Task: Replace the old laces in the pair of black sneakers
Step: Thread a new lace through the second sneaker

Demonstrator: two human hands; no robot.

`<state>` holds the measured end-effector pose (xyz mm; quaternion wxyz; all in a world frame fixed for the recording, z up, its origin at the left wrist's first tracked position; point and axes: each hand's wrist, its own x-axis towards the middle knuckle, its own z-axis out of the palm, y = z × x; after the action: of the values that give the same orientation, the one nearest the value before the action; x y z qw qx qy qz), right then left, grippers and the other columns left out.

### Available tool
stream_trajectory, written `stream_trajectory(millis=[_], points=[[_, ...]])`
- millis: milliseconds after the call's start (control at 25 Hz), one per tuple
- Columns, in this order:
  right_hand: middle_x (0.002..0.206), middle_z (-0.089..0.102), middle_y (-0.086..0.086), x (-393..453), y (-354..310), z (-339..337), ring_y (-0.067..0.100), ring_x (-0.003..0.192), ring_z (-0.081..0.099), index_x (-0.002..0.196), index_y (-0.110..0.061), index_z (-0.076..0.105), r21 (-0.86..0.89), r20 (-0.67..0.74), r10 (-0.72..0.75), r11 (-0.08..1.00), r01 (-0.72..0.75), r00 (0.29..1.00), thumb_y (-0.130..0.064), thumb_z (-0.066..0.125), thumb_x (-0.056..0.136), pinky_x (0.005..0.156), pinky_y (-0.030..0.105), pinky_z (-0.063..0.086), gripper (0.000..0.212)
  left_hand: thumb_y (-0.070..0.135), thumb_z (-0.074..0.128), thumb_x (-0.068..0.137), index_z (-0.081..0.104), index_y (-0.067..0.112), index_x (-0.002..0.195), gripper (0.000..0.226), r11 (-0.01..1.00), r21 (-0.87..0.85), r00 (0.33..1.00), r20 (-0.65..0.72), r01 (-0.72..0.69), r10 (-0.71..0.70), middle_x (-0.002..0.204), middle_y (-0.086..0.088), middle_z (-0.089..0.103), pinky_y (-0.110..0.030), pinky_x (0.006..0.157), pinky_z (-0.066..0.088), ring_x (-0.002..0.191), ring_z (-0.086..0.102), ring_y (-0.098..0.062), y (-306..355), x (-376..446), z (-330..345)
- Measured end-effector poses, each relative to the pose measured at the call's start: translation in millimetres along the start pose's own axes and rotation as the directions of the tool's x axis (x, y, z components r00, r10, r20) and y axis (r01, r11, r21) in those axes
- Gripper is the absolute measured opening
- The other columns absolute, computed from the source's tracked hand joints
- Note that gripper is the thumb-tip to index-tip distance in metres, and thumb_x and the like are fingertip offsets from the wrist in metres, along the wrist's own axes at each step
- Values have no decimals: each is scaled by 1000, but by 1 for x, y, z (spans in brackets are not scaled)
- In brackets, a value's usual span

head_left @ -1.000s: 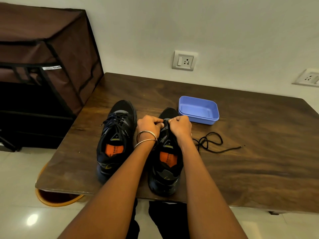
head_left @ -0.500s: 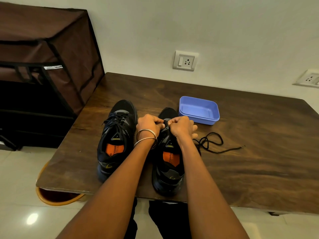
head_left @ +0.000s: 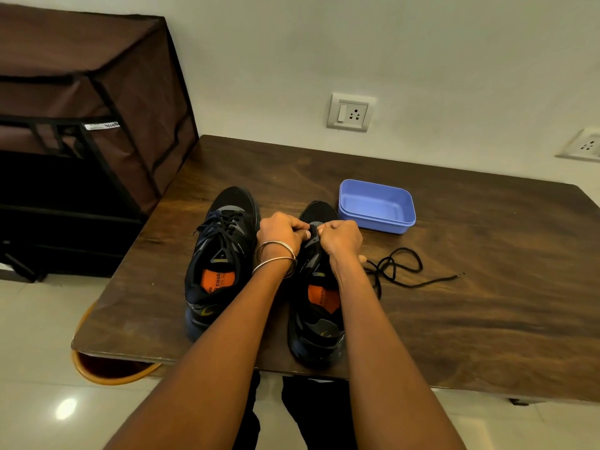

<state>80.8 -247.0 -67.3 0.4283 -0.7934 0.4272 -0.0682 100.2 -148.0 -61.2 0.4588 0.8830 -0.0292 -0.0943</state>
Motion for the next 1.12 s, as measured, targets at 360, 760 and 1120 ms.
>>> stream_trajectory(millis=[360,760,1120], points=[[90,63,-1,-10,-4,-8,20,91,48,81,-21,73,-87,-34,19,996,-22,999,-13,60,92,92,47,29,19,18,79,79,78,21,90,12,999,5,998,49,-32,31,87,-1,73,-29,68,60,68,69,-17,4,1,-9],[97,60,9,-2,-6,-16,31,105,55,92,-9,65,-166,133,-48,984,70,990,-13,59,93,96,48,42,7,25,57,93,61,18,82,14,991,89,994,-26,-104,106,91,-7,68,-30,73,46,86,62,-23,5,4,4],[108,61,12,-7,-5,-24,32,110,51,94,-11,62,-212,148,-97,969,127,984,-13,56,95,98,51,33,7,18,39,103,46,9,91,17,260,-958,974,59,117,-217,67,-8,57,-47,70,58,57,61,-22,48,1,-33]])
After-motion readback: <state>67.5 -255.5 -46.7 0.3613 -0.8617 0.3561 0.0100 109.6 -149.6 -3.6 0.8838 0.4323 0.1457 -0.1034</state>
